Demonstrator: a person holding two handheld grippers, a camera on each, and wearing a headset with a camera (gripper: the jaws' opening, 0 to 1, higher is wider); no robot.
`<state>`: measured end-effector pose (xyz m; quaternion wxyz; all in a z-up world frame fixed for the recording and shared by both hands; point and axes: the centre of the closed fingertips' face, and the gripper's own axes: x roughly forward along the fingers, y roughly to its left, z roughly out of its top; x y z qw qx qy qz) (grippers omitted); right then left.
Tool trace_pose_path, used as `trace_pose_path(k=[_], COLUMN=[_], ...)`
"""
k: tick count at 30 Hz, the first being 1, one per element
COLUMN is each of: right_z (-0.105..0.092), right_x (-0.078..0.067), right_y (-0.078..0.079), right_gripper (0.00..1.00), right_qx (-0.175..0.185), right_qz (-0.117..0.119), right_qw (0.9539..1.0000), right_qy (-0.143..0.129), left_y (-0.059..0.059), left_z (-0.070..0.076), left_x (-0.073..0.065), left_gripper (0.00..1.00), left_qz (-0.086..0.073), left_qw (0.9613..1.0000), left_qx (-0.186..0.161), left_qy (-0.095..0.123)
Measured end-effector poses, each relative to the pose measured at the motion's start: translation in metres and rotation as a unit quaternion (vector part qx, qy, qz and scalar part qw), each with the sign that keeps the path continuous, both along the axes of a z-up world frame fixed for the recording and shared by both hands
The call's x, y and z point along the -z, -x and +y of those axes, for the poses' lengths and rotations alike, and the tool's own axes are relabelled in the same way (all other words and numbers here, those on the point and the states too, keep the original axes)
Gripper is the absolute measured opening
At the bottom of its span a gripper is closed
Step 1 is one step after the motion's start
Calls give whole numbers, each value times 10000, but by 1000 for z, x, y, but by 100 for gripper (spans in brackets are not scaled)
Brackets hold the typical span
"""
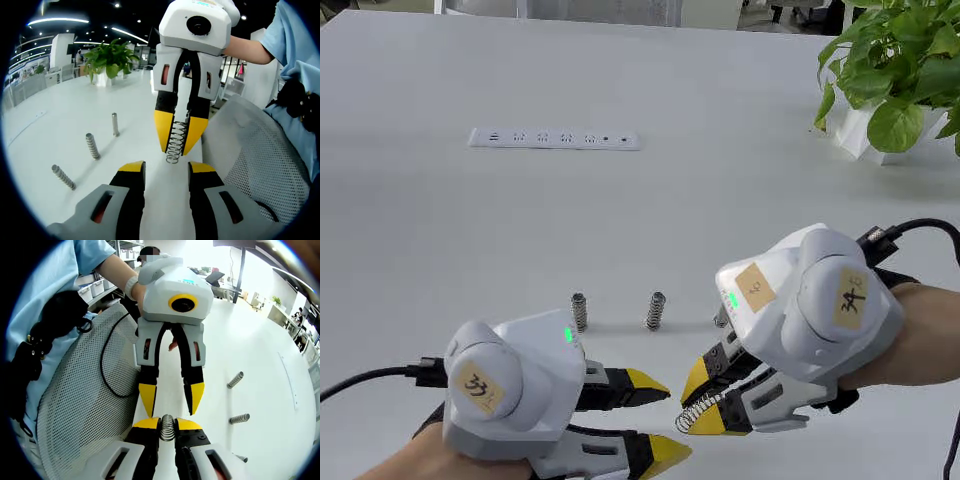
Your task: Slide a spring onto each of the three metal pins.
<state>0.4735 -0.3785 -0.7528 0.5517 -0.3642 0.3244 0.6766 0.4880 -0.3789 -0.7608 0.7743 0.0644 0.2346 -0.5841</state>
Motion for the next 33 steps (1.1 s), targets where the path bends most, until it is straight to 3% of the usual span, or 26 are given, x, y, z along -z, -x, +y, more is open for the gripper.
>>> trace_pose_path(k=[4, 7, 11, 13, 14, 16, 23, 33], right_z=[-4, -7, -10, -13, -15, -18, -32, -44], right_x=[1, 2, 2, 2, 1, 1, 0, -13], right_y=[-2, -4, -5, -8, -10, -12, -25, -56], right_gripper=[7, 7, 7, 7, 7, 7, 7, 7], right_qx=[-3, -7, -32, -40, -33, -26, -93, -248], right_qz=[-10, -22, -36, -57, -66, -79, -180, -434], right_qw=[10000, 10000, 9999, 9999, 9998, 9998, 9989, 9965], right_qy=[67, 93, 136, 157, 172, 195, 419, 667], left_y=[-7, -13, -19, -25, -28, -30, -43, -51], left_z=[9, 18, 30, 37, 41, 46, 65, 74], left_x=[1, 1, 1, 1, 0, -1, -5, -6], left_gripper=[50, 57, 65, 71, 74, 80, 97, 99], left_qz=[-55, -17, -81, -53, -151, -174, -295, -261], left_qw=[9995, 9982, 9961, 9934, 9921, 9908, 9800, 9724], left_qx=[-298, -594, -876, -1143, -1238, -1340, -1960, -2305], left_qy=[30, 80, 63, 77, 92, 100, 188, 258])
